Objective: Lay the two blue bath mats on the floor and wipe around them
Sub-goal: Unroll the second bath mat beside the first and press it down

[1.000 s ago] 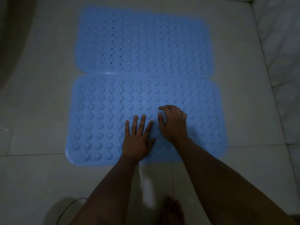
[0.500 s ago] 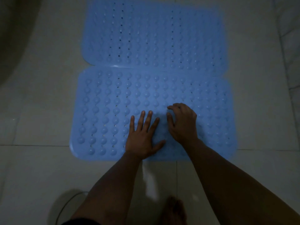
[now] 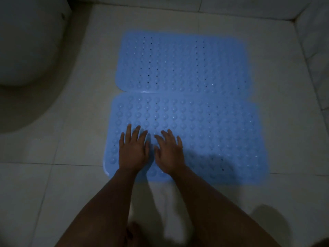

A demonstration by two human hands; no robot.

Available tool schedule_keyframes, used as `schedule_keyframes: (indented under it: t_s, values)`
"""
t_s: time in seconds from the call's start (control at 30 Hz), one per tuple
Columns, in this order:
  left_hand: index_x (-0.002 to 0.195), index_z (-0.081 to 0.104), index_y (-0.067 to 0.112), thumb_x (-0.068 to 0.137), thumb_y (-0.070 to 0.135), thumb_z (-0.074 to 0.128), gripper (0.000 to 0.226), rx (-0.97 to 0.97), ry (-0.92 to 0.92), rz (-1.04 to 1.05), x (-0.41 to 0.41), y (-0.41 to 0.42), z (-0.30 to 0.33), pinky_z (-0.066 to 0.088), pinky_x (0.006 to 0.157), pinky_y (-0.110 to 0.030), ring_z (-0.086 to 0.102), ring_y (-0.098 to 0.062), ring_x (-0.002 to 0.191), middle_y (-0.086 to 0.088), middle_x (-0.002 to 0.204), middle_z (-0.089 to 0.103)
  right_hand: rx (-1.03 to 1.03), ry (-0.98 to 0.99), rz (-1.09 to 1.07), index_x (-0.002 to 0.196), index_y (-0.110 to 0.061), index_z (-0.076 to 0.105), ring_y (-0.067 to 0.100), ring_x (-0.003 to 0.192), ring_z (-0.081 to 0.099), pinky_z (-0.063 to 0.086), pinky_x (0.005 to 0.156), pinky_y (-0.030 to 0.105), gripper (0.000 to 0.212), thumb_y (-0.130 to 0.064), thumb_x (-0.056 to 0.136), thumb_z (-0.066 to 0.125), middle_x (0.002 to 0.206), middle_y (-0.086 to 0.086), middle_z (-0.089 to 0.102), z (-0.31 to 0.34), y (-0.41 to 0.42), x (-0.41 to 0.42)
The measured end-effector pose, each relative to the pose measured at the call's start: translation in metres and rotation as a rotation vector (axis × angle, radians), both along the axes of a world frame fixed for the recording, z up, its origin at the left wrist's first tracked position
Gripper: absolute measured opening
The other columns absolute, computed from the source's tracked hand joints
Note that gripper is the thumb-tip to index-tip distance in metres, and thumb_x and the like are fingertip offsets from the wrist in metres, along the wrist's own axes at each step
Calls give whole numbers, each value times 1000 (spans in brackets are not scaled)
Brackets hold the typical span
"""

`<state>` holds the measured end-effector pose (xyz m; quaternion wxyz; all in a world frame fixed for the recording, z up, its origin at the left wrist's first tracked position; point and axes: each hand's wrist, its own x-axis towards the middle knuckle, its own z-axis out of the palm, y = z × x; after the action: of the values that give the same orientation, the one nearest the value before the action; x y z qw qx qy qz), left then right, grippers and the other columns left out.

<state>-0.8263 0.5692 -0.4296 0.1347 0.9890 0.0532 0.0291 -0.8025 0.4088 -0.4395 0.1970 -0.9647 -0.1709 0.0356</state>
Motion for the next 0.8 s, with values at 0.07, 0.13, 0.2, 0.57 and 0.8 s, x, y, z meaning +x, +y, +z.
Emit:
schedule_keyframes:
  t_s: [0.07, 0.13, 0.2, 0.57, 0.8]
  values:
    - [139, 61, 16, 103, 38, 39, 48, 10, 4, 28, -4, 11, -2, 32, 118, -60, 28, -36, 155, -12, 154, 51, -92, 87, 41, 152, -19, 44, 34, 155, 26, 28, 118, 65, 63, -43, 95, 37, 164, 14, 35, -15, 23, -15]
    - [140, 60, 17, 103, 37, 42, 46, 14, 10, 40, -6, 19, -6, 31, 120, -60, 26, -36, 155, -12, 155, 50, -163, 125, 68, 161, -17, 27, 35, 159, 6, 12, 122, 68, 78, -50, 91, 37, 171, 17, 13, -26, 35, -26]
    - [140, 60, 16, 103, 36, 42, 46, 15, 10, 44, -8, 25, -12, 29, 121, -59, 24, -35, 156, -12, 156, 50, -185, 105, 69, 164, -16, 19, 34, 159, -4, 1, 123, 68, 85, -56, 92, 41, 172, 17, 3, -32, 38, -32]
    - [145, 56, 15, 104, 37, 37, 50, -3, 7, 27, -11, 41, -32, 26, 123, -58, 22, -35, 157, -13, 159, 44, -111, 12, 21, 161, -18, 30, 31, 160, 3, 10, 123, 66, 76, -58, 98, 42, 172, 14, 10, -41, 40, -35]
    - [145, 57, 16, 104, 37, 37, 50, 26, 16, 47, -21, 50, -26, 27, 121, -59, 24, -34, 156, -11, 159, 46, -54, 99, 7, 161, -21, 28, 27, 160, 0, 1, 125, 62, 85, -64, 91, 49, 173, 9, 6, -37, 44, -34]
